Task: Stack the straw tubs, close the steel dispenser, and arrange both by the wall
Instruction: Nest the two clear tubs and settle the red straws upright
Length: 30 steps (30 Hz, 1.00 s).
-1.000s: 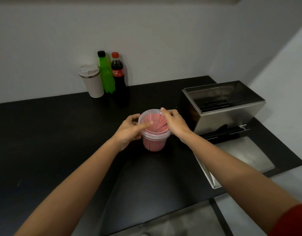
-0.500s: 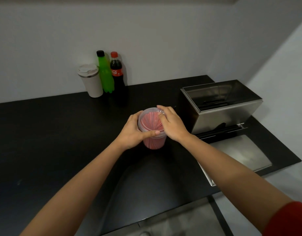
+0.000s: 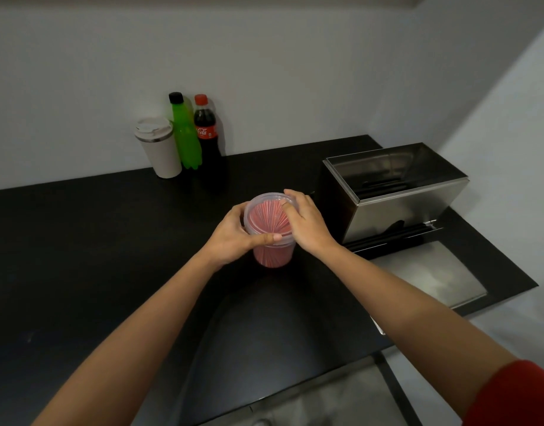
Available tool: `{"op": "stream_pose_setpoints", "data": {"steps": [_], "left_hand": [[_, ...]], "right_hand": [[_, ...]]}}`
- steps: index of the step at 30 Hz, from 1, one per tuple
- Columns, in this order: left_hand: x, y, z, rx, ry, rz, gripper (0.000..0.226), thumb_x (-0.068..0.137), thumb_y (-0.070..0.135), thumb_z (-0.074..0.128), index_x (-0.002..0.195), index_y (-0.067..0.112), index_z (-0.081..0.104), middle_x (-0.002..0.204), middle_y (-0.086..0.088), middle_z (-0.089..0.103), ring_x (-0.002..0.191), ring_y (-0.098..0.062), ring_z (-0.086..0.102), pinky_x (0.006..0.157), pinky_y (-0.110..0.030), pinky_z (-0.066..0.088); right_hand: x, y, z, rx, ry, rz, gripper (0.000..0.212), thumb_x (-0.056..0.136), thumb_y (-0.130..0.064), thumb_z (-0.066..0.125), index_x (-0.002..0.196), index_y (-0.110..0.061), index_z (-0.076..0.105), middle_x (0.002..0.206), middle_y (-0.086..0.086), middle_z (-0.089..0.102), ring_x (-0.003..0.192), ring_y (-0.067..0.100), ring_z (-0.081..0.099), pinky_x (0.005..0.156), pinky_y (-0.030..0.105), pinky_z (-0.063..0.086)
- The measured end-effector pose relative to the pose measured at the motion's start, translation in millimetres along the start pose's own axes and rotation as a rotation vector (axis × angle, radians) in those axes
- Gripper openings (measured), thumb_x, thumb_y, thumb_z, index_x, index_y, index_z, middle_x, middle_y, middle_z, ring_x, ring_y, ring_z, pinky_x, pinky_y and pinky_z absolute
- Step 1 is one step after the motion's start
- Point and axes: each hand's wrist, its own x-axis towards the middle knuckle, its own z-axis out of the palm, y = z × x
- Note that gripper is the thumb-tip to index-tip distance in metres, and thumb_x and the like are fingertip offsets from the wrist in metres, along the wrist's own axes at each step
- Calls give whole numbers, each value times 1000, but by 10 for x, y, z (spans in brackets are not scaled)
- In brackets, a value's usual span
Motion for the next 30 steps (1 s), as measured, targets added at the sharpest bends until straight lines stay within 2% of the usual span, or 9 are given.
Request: {"op": "stream_pose_setpoints", "data": {"steps": [5,8,12,16,21,26,30], "left_hand": [[-37,39,4,103,31,47,111,47,60,77,140,20,31,140,-4,40,128,-21,43,100,-42,44],[-80,88,36,208,157,52,115,52,62,78,145,18,26,147,-7,32,132,-24,36,103,-48,41],[-149,202,91,284,351,205,92,62,48,81,138,17,38,137,-5,41,122,-21,44,97,-42,46],[-240,354,155,288,455,302,76,68,41,79,131,18,44,128,-4,47,115,-17,47,92,-35,46],[-404,539,358,254,461,424,64,73,40,74,127,17,48,123,-1,51,111,-13,49,90,-31,46],[-564,666,673,216,428,495,54,75,33,74,122,19,51,112,16,46,100,0,49,82,-16,43],[-644,720,950,197,374,497,47,78,29,72,120,19,53,110,12,52,100,-4,53,79,-14,45]], "right_hand": [[0,-19,-53,-57,-10,-32,49,95,-39,41,141,-20,37,143,5,39,129,17,42,95,28,37],[-19,-36,-100,-115,20,-75,50,94,-39,43,140,-19,39,142,5,41,130,17,41,100,30,35],[-86,-60,-185,-127,47,-94,49,93,-38,46,138,-18,40,141,4,42,131,18,40,104,35,37],[-217,-98,-280,-146,63,-135,47,92,-38,49,135,-18,43,137,3,45,129,17,41,103,34,38],[-480,-121,-496,-157,113,-207,41,92,-33,51,129,-15,49,130,3,50,123,16,44,102,35,40],[-747,-13,-792,-170,176,-208,38,91,-33,53,124,-14,52,124,4,52,118,14,47,97,29,40],[-960,193,-1083,-184,208,-149,38,90,-36,53,122,-16,52,122,2,51,115,13,47,97,32,41]]}}
